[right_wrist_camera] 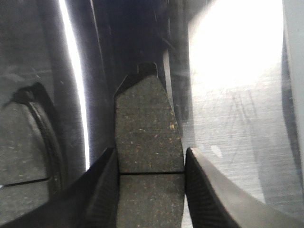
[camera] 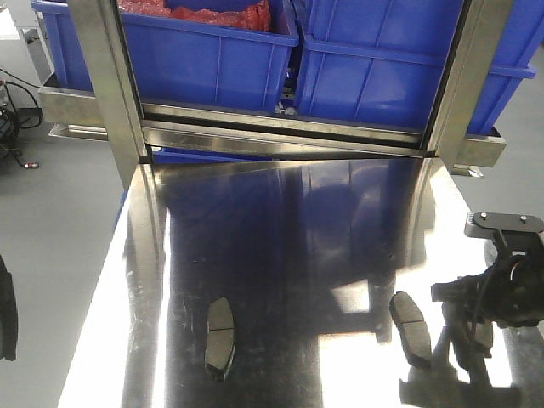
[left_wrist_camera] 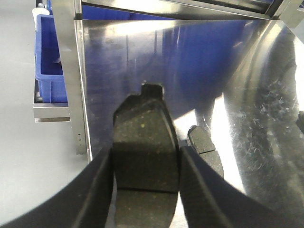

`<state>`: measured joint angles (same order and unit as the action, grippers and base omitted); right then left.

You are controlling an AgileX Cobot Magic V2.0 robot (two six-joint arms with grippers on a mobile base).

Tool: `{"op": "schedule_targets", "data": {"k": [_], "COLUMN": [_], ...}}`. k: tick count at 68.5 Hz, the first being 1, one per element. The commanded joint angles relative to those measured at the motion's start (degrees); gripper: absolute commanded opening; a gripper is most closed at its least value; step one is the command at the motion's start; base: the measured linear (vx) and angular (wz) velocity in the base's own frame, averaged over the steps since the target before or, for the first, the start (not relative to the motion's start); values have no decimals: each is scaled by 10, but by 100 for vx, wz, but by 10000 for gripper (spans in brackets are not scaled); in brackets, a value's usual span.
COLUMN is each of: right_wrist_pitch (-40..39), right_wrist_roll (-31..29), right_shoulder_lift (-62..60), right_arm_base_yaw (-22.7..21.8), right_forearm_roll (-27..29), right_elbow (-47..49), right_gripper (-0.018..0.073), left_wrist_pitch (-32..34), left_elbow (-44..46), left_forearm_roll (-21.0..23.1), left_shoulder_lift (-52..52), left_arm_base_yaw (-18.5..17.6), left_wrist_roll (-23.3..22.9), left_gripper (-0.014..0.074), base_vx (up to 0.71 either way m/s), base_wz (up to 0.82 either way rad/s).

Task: Move and align brake pads A on conveyor
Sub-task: 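Lower the right gripper onto the outermost brake pad and close it, then lift the grasped brake pad with the right gripper off the table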

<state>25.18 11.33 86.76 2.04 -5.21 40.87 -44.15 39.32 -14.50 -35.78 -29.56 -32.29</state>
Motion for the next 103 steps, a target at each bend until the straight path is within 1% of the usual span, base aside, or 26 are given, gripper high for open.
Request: {"op": "schedule_targets", "data": {"k": [1, 17, 37, 68, 81, 103], "right_wrist_pitch": [-20, -20, -22, -24, -18, -20], "right_wrist_roll": [1, 1, -16, -19, -19, -19], "right_shoulder_lift": [-44, -134, -282, -513, -553, -556], "right_arm_base_yaw": [-2, -2, -2, -2, -2, -2], "right_forearm_roll": [-2, -2, -2, -2, -4, -4], "right_elbow": [12, 11, 9, -64, -64, -64], "right_gripper": [32, 32, 32, 32, 34, 33], "left_wrist_pitch": [42, 42, 42, 42, 42, 42], "left_elbow": [16, 16, 16, 16, 16, 16], "left_forearm_roll": [-11, -11, -11, -11, -11, -11], "left_shoulder_lift": [1, 1, 1, 1, 1, 1], "left_arm_base_yaw": [-3, -3, -3, -3, -3, -3], "left_wrist_roll": [-2, -2, -2, -2, -2, -2], "left_gripper": [62, 62, 62, 62, 62, 62], "base_vx": [0, 0, 0, 0, 0, 0], "base_wz": [0, 0, 0, 0, 0, 0]}}
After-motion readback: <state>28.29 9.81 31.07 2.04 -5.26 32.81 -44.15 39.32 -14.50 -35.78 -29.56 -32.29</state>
